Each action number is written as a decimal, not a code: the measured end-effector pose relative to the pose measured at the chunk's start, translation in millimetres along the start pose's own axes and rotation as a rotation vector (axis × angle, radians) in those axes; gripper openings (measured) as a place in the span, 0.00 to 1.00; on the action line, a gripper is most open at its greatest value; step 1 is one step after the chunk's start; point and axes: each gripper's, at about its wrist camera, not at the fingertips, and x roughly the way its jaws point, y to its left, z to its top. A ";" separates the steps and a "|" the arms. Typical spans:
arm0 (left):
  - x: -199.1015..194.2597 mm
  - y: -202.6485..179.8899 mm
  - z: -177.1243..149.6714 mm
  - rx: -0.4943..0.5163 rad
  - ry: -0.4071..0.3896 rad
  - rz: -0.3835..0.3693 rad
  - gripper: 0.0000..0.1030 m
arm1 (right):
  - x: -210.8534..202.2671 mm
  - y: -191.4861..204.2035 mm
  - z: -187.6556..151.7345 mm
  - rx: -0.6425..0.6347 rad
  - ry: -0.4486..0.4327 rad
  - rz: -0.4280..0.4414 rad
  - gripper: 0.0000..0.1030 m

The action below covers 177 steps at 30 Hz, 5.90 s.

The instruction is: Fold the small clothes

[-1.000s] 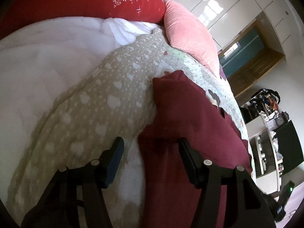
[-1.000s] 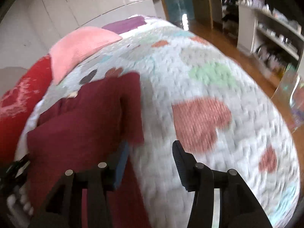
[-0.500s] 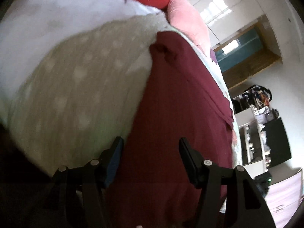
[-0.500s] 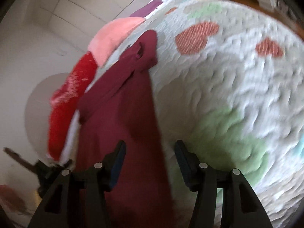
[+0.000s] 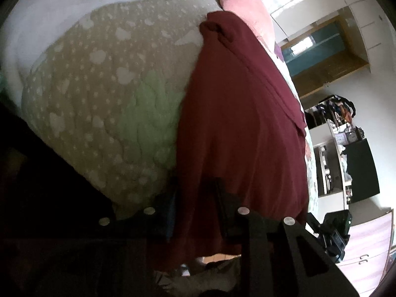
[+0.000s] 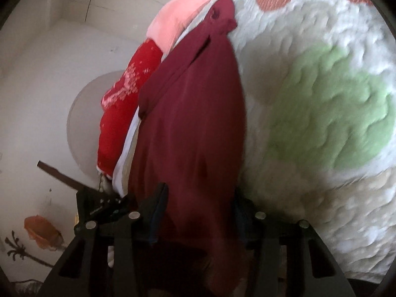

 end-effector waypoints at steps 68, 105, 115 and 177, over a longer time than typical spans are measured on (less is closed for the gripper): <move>72.3 -65.5 288.8 -0.129 -0.074 -0.080 0.46 | 46.8 -1.5 273.9 0.059 -0.263 -0.293 0.77; 33.7 -72.6 117.7 0.050 0.078 0.016 0.37 | -16.3 2.6 135.1 -0.086 -0.144 -0.368 0.50; -37.8 -73.5 47.4 0.134 -0.193 0.209 0.52 | -29.7 95.9 111.1 -0.307 -0.266 -0.354 0.49; 0.8 -105.3 -5.4 0.108 -0.054 0.003 0.30 | 71.4 147.9 158.4 -0.637 -0.069 -0.396 0.26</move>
